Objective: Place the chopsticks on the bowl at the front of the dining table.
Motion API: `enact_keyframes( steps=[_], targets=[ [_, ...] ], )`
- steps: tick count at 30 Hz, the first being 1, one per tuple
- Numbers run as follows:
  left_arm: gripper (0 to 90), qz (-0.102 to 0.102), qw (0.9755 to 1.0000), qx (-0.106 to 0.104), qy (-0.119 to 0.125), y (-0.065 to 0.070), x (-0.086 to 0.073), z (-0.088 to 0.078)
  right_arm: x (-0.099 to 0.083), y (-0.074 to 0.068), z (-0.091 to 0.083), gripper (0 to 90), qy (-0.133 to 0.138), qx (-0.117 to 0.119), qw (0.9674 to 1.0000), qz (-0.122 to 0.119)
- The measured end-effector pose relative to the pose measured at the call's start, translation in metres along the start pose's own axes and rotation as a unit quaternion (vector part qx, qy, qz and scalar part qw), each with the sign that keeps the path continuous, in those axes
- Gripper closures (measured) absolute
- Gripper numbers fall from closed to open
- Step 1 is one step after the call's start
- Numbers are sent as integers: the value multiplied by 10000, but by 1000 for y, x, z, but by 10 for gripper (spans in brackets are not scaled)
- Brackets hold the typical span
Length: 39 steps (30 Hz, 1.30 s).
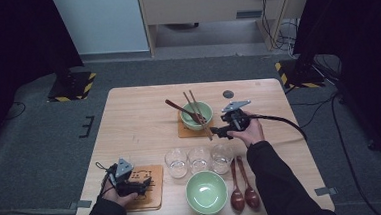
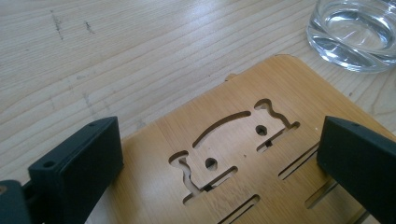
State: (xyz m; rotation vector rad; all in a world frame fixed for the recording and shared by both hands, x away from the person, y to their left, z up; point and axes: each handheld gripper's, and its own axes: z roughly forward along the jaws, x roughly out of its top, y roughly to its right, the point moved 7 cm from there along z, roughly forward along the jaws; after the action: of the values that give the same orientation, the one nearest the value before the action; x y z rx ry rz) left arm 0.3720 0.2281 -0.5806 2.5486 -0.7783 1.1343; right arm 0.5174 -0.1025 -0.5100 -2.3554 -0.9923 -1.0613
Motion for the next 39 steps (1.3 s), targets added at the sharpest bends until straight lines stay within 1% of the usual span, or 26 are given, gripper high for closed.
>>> enact_keyframes(
  steps=[7, 12, 18, 24, 29, 39],
  targets=[
    [0, -4, 10000, 2, 0, 0, 0, 0, -6, -8, 2, 287, -69, 100, 9999, -62],
    [0, -2, 10000, 0, 1, 0, 0, 0, -8, -11, 4, 285, -87, 147, 9998, -53],
    [0, -1, 10000, 1, 0, 0, 0, 0, -8, -15, 8, 276, -43, 235, 9997, 29],
    [0, -3, 10000, 1, -1, 0, 0, 0, -6, -17, 9, 270, -5, 321, 9993, 172],
    [0, 0, 10000, 0, -1, 0, 0, 0, -7, -18, 11, 265, -30, 353, 9991, 226],
    [0, -2, 10000, 0, 0, 0, 0, 0, -7, -22, 15, 253, 26, 437, 9985, 335]
  ],
)
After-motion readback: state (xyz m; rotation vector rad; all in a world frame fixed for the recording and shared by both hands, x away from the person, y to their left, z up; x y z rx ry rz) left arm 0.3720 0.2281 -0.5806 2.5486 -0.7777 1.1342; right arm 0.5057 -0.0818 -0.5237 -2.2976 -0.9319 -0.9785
